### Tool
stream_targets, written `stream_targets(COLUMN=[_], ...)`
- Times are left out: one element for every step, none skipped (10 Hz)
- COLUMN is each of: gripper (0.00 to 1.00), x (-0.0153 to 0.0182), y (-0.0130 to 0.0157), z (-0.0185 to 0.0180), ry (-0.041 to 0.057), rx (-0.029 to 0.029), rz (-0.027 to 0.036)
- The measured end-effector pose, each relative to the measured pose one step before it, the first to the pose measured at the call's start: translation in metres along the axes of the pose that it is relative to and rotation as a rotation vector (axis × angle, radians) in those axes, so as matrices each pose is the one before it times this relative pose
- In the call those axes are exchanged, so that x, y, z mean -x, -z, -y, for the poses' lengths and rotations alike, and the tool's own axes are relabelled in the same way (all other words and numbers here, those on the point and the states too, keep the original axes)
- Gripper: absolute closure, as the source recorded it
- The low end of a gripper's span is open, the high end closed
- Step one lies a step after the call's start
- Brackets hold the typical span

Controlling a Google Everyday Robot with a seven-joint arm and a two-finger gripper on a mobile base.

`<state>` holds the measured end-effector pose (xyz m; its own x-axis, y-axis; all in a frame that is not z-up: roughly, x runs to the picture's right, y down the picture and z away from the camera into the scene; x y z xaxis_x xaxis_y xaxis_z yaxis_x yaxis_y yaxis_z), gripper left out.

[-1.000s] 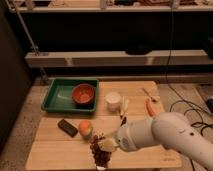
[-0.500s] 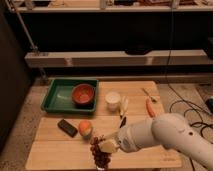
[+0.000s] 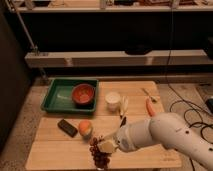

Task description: Place grapes in metal cup

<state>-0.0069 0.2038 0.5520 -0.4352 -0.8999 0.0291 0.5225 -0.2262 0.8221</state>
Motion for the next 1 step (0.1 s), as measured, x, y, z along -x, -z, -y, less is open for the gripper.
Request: stream_targets(gripper=[1.0], x=[-0.00106], y=[-0.00242], z=[-0.00028], ry=[0.00009], rx=[-0.00295], rz=[0.00383])
